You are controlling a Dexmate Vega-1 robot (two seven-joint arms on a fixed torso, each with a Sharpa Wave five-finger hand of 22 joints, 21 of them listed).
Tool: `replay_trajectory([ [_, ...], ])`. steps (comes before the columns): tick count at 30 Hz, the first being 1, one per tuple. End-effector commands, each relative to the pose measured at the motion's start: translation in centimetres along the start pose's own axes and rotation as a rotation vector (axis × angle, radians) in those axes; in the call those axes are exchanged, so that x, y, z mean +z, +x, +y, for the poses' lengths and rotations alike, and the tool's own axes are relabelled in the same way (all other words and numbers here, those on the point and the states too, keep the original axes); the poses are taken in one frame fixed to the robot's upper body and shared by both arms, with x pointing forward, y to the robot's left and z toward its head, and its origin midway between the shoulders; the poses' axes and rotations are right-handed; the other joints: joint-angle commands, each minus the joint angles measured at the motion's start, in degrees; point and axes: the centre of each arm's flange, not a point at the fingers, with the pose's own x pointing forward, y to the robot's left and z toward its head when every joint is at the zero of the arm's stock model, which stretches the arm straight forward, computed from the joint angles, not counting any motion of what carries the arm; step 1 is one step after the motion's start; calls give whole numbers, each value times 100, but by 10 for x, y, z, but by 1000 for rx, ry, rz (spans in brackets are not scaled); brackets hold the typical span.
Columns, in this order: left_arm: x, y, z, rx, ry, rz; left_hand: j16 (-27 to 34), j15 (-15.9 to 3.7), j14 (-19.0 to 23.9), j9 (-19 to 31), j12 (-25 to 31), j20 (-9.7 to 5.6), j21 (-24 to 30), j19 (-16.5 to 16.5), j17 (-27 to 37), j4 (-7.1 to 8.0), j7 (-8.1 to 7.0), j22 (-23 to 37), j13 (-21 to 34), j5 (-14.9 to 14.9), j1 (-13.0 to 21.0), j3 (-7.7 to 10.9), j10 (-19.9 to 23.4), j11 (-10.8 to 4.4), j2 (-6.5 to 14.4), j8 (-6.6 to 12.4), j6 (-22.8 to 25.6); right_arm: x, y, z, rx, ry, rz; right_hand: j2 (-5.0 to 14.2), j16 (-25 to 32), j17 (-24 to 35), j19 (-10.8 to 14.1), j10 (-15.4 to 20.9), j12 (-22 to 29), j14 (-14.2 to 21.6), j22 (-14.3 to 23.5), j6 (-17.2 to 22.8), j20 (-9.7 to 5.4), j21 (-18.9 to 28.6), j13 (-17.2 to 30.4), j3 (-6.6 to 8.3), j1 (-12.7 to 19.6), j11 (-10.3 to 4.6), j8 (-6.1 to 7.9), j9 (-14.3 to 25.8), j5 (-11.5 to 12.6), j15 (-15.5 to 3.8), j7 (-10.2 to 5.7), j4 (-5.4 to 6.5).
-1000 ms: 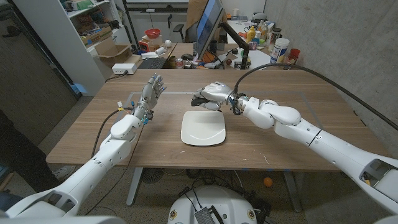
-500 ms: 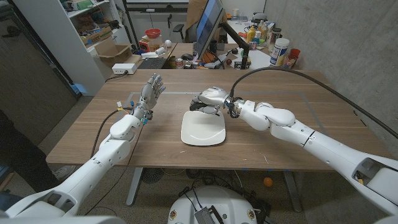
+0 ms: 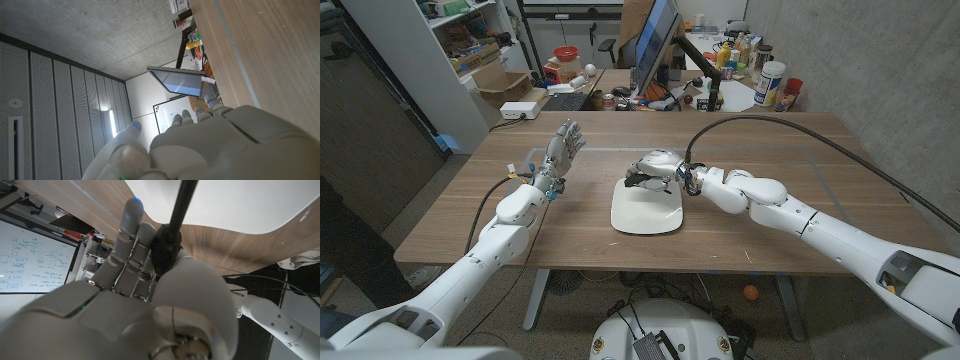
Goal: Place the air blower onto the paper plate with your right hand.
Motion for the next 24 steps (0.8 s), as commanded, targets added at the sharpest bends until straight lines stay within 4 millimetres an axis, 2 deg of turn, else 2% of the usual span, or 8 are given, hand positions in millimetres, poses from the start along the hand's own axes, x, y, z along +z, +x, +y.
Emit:
replay_trajectory([
  [1,-3,3,-2,-7,-2,7,22,34,-224,27,11,5,-19,22,15,17,28,16,26,14,13,-24,-315,52,580,1,-215,-1,5,21,42,12,3,97,-14,16,-25,82,24,63,-12,156,-405,57,7,19,60,-14,45,10,38,-275,71,19],
  [24,-5,1,-2,-3,-3,16,24,38,-222,27,12,5,-30,23,16,18,25,17,26,18,11,-34,-314,51,577,2,-216,-17,3,51,114,28,67,96,-13,16,-56,61,20,68,-114,156,-405,173,33,32,85,-8,60,7,32,-275,71,12],
])
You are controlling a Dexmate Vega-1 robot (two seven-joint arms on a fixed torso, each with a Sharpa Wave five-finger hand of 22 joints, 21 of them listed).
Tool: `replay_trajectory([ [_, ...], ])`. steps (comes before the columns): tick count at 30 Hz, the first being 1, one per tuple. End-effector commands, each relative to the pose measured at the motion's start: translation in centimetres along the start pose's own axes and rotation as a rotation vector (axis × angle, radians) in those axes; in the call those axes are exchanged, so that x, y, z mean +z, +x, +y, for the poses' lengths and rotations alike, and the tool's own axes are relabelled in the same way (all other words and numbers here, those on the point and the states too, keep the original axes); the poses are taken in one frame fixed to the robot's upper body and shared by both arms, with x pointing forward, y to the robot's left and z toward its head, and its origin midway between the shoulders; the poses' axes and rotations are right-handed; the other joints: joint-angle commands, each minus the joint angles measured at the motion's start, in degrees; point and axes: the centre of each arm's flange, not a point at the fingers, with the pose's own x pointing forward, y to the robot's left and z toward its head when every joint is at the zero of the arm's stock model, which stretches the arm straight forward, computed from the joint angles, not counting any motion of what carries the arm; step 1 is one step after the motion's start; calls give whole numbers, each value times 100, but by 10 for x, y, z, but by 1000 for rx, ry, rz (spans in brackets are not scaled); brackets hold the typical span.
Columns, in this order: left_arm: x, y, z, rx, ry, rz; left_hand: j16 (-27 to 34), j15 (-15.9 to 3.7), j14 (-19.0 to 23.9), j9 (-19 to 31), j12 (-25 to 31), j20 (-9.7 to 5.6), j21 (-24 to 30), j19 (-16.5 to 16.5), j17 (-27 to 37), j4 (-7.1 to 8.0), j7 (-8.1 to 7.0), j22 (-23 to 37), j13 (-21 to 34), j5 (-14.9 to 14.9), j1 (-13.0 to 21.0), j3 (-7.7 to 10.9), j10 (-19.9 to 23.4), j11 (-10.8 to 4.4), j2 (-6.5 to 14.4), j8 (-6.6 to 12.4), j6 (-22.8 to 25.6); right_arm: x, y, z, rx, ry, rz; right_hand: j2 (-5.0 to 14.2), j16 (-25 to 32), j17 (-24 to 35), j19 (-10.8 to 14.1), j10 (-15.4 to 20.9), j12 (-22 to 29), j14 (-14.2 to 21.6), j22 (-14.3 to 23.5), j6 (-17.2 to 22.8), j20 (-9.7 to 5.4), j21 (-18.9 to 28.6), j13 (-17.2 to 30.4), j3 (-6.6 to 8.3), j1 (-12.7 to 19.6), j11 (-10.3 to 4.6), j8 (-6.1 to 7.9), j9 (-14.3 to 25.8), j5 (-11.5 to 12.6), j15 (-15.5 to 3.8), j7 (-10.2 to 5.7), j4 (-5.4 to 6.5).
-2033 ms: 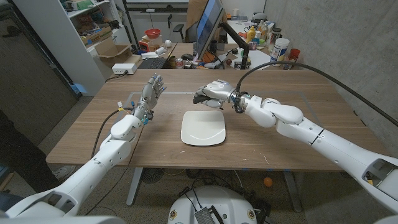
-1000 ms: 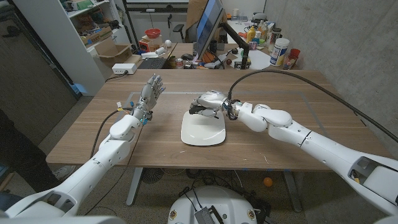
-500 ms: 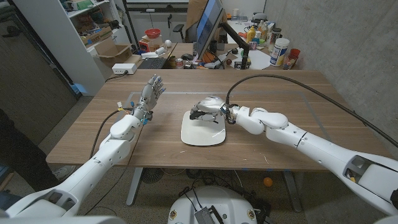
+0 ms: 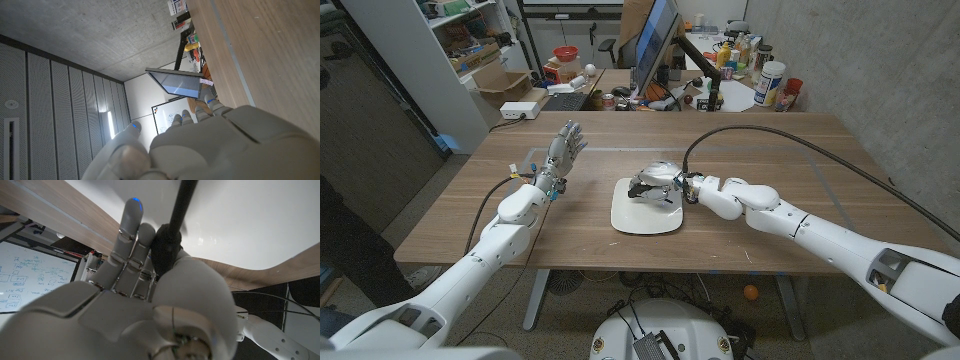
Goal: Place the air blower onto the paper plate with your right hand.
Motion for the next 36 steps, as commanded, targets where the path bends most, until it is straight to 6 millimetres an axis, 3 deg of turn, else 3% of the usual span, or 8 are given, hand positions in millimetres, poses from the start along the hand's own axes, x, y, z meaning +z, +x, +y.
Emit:
replay_trajectory([
  [1,-1,-1,0,2,1,4,24,38,-222,27,12,4,-7,26,16,-7,23,17,26,19,11,-10,-314,51,577,2,-216,-9,0,13,34,6,32,97,-14,16,-47,46,43,67,-14,157,-393,80,36,33,84,16,40,11,51,-275,75,13],
  [10,1,0,1,4,5,0,23,32,-224,27,12,5,-11,27,16,-6,27,17,26,21,10,-14,-317,49,577,2,-218,-6,-4,12,69,-19,8,85,-44,5,-70,-25,17,22,-65,79,-391,128,46,28,64,-4,14,9,44,-267,67,30],
  [12,1,1,2,4,5,0,24,32,-223,27,12,5,-12,27,16,-6,29,17,26,21,10,-15,-317,54,578,2,-217,-5,-6,12,90,-34,-3,31,-86,-8,-70,-43,-13,-20,-106,20,-380,163,3,-35,-52,51,-12,1,24,-254,103,102],
  [16,2,1,2,3,6,-1,24,28,-223,27,13,5,-14,26,16,-6,33,17,26,21,10,-16,-314,54,578,2,-218,-4,-8,11,123,-51,-18,-175,-380,-200,42,-41,-75,-129,-329,-62,-364,241,-196,-338,-614,197,-88,-63,-30,-254,230,403],
  [19,2,1,2,0,5,-1,24,26,-222,27,13,5,-15,27,16,-6,35,18,26,22,10,-17,-315,53,578,2,-219,-3,-10,10,143,-71,-22,-294,-1007,-899,42,-154,-141,-88,-719,-228,-334,127,-377,-597,-1016,263,-201,-152,-17,-256,242,531],
  [24,2,1,1,-2,5,-4,23,36,-226,27,12,5,-19,26,16,-6,31,18,27,23,11,-20,-318,58,578,2,-219,-2,-11,6,174,-110,-22,-578,-2190,-2062,-100,-525,-381,-332,-1236,-512,45,-327,-786,-982,-1823,354,-416,-337,74,-200,287,863],
  [29,3,1,1,-3,7,-5,22,37,-227,27,11,3,-21,27,16,-8,24,18,27,23,12,-22,-322,58,576,2,-220,-1,-12,3,184,-125,-28,-876,-2853,-2732,-236,-690,-556,-561,-1243,-821,293,-616,-1070,-1213,-2243,471,-659,-492,138,-56,279,1011],
  [36,3,0,1,-1,9,-5,22,37,-227,27,12,-1,-25,28,15,-11,27,17,27,23,15,-25,-321,53,572,2,-221,-1,-10,-2,197,-131,-37,-1168,-3237,-3003,-436,-904,-751,-866,-1240,-1128,498,-875,-1305,-1467,-2663,484,-911,-623,167,63,253,1143],
])
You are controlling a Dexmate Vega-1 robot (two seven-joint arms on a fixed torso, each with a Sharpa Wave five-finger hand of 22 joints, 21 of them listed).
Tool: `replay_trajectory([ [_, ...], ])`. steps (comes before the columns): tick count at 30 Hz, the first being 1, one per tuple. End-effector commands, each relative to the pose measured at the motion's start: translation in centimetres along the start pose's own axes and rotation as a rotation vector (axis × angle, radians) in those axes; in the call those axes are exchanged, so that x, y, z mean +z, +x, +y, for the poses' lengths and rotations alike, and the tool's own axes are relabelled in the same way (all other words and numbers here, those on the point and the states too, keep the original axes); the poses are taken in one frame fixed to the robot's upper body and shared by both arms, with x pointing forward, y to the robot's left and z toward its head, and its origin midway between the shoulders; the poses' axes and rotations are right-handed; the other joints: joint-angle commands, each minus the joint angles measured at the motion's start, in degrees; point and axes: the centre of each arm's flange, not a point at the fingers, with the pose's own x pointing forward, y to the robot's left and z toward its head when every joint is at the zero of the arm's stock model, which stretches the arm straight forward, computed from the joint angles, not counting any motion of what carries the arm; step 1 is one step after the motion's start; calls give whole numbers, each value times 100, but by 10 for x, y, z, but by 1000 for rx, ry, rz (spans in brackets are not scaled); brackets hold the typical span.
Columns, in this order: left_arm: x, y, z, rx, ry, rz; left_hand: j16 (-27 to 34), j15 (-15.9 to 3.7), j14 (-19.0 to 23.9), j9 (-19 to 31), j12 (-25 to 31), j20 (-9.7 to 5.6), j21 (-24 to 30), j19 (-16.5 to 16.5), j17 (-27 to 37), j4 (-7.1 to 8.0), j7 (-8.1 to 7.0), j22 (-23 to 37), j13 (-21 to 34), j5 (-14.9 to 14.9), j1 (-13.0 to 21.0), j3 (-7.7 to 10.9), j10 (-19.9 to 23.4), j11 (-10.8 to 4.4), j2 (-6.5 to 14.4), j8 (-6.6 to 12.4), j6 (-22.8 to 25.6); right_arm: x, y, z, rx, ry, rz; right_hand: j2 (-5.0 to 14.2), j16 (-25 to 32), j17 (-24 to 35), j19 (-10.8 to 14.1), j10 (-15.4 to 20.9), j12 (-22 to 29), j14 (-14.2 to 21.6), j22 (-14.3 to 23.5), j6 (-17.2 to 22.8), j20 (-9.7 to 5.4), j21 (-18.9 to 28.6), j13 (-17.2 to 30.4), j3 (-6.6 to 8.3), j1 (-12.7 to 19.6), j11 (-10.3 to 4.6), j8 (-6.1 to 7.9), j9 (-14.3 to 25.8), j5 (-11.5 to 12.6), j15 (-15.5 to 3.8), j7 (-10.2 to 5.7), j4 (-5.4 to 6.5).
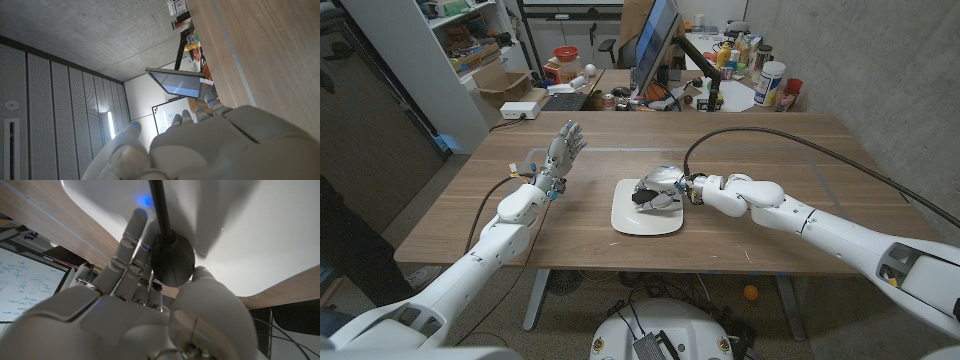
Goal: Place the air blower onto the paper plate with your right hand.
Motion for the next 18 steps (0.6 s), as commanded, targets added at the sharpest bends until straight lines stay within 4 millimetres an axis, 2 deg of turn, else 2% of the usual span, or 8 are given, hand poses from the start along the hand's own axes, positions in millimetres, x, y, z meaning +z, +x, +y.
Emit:
replay_trajectory([
  [1,2,-1,0,-2,3,-4,23,32,-225,27,11,-2,-25,28,15,-12,26,17,27,24,15,-26,-322,53,572,5,-222,0,-1,-6,40,-33,-13,-155,-343,-696,-33,-140,-94,-145,5,-114,115,-111,-102,-149,-255,39,-114,-53,43,-170,0,59],
  [6,2,-1,0,-2,3,-5,21,35,-227,27,10,0,-28,29,14,-14,25,17,27,24,17,-27,-325,48,570,5,-223,0,-1,-9,37,-33,-15,-273,-479,-785,-61,-247,-176,-264,4,-227,199,-214,-195,-288,-493,7,-218,-102,60,-97,-1,117],
  [18,2,0,0,-3,2,-5,21,33,-228,27,12,-2,-33,31,13,-19,16,16,27,25,23,-29,-322,50,568,5,-223,-4,-3,-18,18,4,-6,-330,-623,-900,-56,-352,-261,-353,5,-308,252,-325,-299,-408,-718,49,-314,-153,105,-35,6,148],
])
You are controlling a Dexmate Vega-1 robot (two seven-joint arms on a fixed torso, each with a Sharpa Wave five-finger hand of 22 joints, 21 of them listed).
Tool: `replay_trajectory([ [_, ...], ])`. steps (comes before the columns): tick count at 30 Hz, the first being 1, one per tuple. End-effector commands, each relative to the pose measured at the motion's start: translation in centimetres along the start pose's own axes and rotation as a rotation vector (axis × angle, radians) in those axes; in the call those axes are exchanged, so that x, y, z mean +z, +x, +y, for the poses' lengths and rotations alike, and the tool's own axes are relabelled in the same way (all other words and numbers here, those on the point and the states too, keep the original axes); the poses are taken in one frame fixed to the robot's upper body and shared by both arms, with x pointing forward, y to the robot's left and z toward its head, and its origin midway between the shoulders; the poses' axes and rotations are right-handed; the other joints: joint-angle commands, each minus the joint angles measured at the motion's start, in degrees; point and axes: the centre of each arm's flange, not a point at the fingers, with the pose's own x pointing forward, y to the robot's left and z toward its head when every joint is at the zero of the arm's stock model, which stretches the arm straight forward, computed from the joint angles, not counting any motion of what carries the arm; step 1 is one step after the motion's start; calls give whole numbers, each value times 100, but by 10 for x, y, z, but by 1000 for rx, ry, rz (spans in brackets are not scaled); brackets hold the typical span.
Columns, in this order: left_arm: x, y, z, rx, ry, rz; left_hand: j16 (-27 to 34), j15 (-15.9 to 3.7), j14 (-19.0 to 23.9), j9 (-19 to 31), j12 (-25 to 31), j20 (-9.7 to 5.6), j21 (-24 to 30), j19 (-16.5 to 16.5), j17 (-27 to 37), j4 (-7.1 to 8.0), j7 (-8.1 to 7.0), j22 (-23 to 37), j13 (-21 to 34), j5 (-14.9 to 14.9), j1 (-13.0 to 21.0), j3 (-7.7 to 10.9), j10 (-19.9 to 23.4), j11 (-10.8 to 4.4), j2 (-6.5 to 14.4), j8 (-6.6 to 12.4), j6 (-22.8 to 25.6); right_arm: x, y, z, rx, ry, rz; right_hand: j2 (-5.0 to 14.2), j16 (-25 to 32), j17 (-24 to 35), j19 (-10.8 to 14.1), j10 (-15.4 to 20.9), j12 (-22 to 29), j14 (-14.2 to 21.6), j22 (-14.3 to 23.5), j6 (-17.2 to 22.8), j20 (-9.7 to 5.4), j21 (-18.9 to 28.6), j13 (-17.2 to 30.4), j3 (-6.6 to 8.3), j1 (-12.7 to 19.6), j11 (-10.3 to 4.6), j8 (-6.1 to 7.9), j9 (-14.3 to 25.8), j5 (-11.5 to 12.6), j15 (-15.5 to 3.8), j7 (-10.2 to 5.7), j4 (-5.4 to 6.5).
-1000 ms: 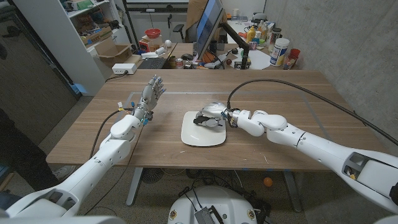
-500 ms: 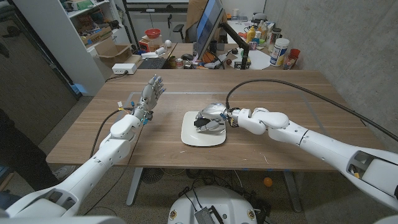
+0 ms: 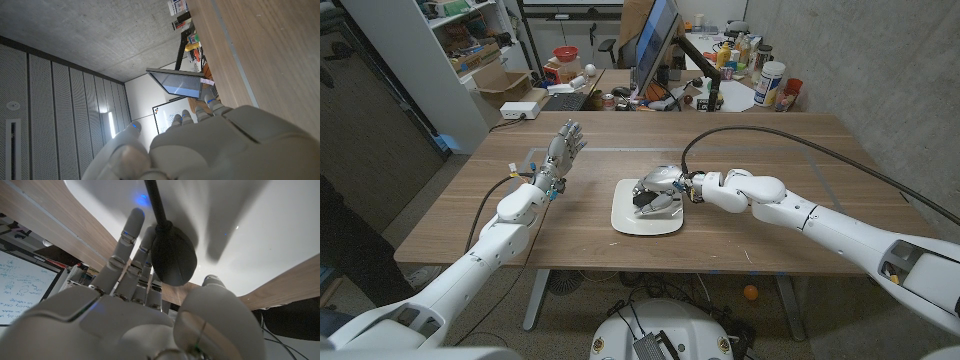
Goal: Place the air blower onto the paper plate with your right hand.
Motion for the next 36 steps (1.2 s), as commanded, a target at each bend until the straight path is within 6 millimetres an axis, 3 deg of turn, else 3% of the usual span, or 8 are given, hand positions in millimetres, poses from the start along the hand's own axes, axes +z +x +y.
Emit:
replay_trajectory([
  [1,0,0,0,0,1,-1,21,35,-227,26,12,2,-33,32,13,-2,17,16,27,26,24,-12,-323,47,568,5,-223,-3,-2,-10,-20,28,4,7,-38,-906,-1,-33,-16,-34,4,-28,54,-34,-14,-49,-93,0,-37,-13,63,-166,8,25],
  [17,0,-1,-2,-3,5,1,20,38,-228,26,11,1,-41,35,12,-5,20,15,27,28,29,-14,-327,54,568,5,-227,-10,-9,-24,-81,70,10,36,-271,-1041,-50,-278,-187,-269,3,-122,151,-225,-164,-154,-319,63,-150,-81,140,-112,37,21],
  [25,0,-1,-4,-5,7,2,20,42,-228,26,15,1,-45,39,12,-5,21,15,27,29,30,-15,-319,51,569,6,-226,-13,-15,-33,-132,97,9,72,-283,-1085,-6,-378,-283,-172,4,-199,142,-289,-238,-180,-378,65,-197,-110,176,-117,43,6],
  [29,1,-1,-6,-8,7,2,21,43,-226,26,14,-2,-46,41,12,-5,23,15,27,30,31,-15,-322,50,570,6,-226,-14,-18,-38,-152,89,13,84,-382,-1125,6,-440,-338,-326,5,-223,141,-328,-277,-193,-399,72,-213,-125,194,-102,36,-7],
  [36,2,-1,-7,-8,9,0,22,43,-225,26,14,1,-50,42,12,-5,22,14,27,31,31,-16,-321,49,571,5,-228,-18,-23,-43,-176,87,29,119,-591,-1246,-288,-621,-516,-577,2,-282,317,-576,-401,-229,-437,77,-254,-173,243,-66,30,-45],
])
